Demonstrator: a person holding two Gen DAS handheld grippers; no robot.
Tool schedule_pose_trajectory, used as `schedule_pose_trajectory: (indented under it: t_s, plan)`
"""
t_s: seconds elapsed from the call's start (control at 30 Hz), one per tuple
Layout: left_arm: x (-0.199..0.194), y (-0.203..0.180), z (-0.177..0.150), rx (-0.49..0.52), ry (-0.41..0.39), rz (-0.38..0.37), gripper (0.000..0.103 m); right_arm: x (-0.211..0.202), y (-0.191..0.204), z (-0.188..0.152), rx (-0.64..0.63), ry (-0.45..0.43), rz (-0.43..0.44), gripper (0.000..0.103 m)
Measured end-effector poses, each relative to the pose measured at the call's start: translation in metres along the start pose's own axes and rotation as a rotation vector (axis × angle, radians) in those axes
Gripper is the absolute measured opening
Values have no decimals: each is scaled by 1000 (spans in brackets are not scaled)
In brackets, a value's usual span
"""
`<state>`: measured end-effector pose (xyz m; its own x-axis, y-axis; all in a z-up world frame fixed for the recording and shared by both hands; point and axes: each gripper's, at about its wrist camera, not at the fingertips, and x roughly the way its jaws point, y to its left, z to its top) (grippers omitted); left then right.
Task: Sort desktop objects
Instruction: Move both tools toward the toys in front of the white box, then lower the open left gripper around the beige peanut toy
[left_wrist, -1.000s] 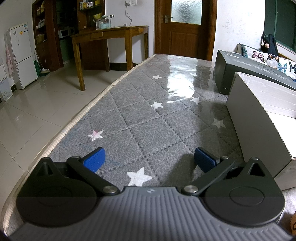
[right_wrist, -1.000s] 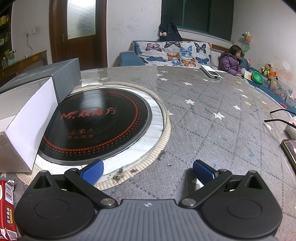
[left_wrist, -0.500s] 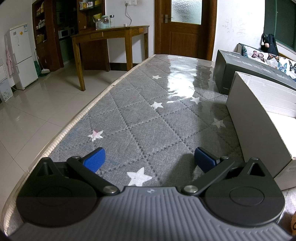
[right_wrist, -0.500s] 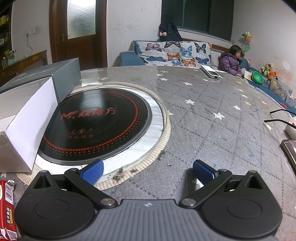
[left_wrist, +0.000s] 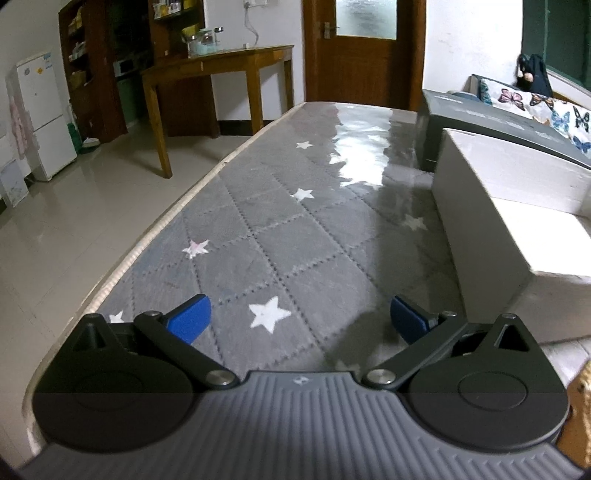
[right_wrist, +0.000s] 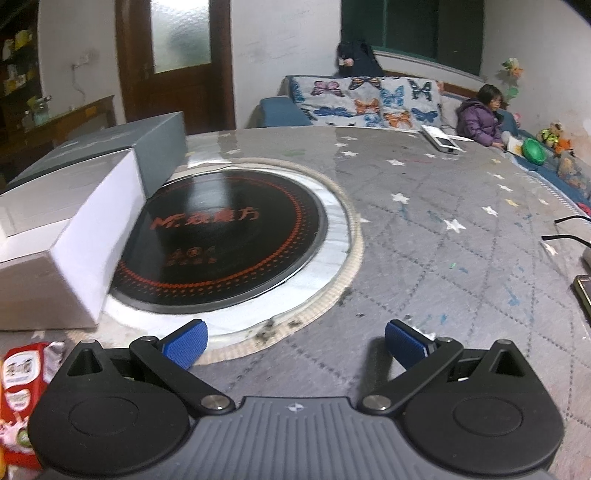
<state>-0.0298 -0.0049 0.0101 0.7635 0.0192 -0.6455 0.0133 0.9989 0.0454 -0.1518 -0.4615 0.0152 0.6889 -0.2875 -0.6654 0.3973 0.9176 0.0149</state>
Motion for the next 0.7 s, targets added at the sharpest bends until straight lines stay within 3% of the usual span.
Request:
schedule_pose_trajectory:
  t_s: [0.43, 0.7]
  plan:
    - [-41, -4, -13, 31, 26, -31, 103, -25, 24, -2, -84, 2, 88, 103]
    - [-69, -19, -24, 107, 21, -86, 103, -43, 43, 2, -129, -17, 163, 103]
